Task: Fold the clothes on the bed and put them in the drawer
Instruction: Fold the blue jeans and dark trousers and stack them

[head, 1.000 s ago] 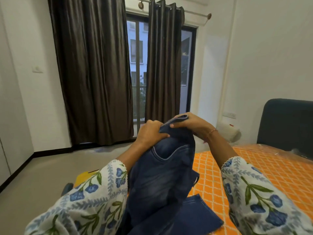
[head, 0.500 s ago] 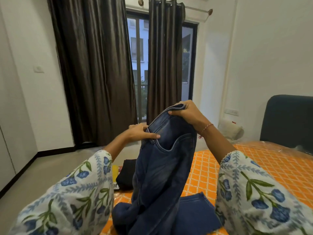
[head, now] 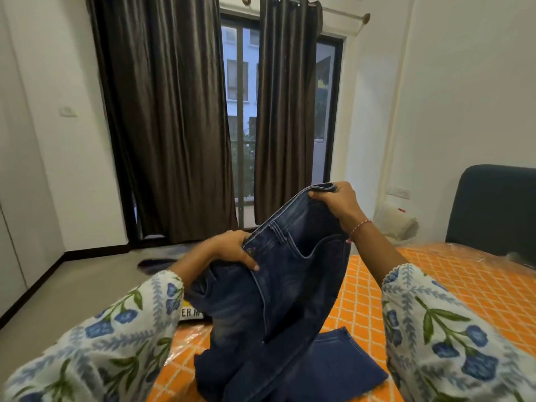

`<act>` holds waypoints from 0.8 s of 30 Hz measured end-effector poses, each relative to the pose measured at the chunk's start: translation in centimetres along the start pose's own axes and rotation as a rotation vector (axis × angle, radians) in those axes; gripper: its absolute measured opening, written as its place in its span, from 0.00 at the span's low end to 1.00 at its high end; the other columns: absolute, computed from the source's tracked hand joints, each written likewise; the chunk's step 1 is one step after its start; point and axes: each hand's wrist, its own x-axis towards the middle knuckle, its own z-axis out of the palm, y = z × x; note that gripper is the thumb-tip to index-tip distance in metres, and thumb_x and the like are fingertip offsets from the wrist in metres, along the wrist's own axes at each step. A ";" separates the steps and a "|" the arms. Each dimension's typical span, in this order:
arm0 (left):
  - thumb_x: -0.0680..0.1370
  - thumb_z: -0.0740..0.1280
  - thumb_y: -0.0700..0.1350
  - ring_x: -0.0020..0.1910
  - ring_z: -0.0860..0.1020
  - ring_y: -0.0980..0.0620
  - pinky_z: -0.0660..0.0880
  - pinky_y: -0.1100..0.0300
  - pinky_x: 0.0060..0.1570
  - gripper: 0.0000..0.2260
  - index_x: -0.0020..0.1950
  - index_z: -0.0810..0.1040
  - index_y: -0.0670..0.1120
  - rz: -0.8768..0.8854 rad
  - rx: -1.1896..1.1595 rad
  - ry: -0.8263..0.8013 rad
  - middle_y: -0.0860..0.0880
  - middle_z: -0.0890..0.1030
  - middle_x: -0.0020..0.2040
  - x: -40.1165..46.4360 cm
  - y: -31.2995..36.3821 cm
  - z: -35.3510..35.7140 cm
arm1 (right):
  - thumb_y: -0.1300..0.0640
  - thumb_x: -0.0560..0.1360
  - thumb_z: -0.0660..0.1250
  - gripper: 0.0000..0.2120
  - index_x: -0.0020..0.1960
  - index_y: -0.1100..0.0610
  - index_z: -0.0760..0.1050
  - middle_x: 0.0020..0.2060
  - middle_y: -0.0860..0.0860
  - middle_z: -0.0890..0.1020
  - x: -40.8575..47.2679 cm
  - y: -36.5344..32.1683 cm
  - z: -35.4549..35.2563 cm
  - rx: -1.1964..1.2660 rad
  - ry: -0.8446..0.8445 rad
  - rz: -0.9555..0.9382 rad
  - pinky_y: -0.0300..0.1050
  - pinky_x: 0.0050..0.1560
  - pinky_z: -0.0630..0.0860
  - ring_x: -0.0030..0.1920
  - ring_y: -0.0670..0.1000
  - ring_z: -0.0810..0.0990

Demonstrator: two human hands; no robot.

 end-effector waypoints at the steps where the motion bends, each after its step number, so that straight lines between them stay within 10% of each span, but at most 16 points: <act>1: 0.68 0.76 0.50 0.58 0.78 0.46 0.74 0.51 0.58 0.22 0.60 0.74 0.52 -0.019 0.117 0.137 0.50 0.81 0.55 -0.1 -0.8 1.0 | 0.62 0.72 0.72 0.07 0.50 0.62 0.81 0.43 0.52 0.81 -0.1 0.1 0.2 0.004 0.013 0.022 0.39 0.47 0.76 0.38 0.43 0.76; 6: 0.71 0.72 0.53 0.65 0.66 0.40 0.70 0.47 0.56 0.36 0.74 0.57 0.49 -0.206 0.456 0.383 0.44 0.62 0.66 -1.4 -2.3 8.4 | 0.62 0.70 0.73 0.06 0.39 0.55 0.78 0.42 0.54 0.81 -0.4 0.5 1.2 0.056 0.005 0.137 0.44 0.47 0.77 0.40 0.48 0.78; 12: 0.80 0.57 0.43 0.57 0.76 0.45 0.67 0.53 0.54 0.08 0.56 0.75 0.49 -0.489 0.197 0.490 0.47 0.80 0.56 -2.7 -7.6 12.8 | 0.63 0.69 0.74 0.06 0.42 0.58 0.78 0.45 0.57 0.81 -0.7 1.4 -0.8 0.095 0.122 0.272 0.49 0.50 0.78 0.46 0.55 0.79; 24: 0.80 0.59 0.47 0.52 0.76 0.36 0.71 0.49 0.47 0.10 0.44 0.72 0.42 -0.226 0.004 0.579 0.37 0.78 0.51 0.3 -3.0 0.7 | 0.63 0.71 0.70 0.12 0.55 0.63 0.77 0.50 0.57 0.81 0.9 2.5 -1.3 0.141 0.377 0.475 0.51 0.52 0.79 0.49 0.58 0.80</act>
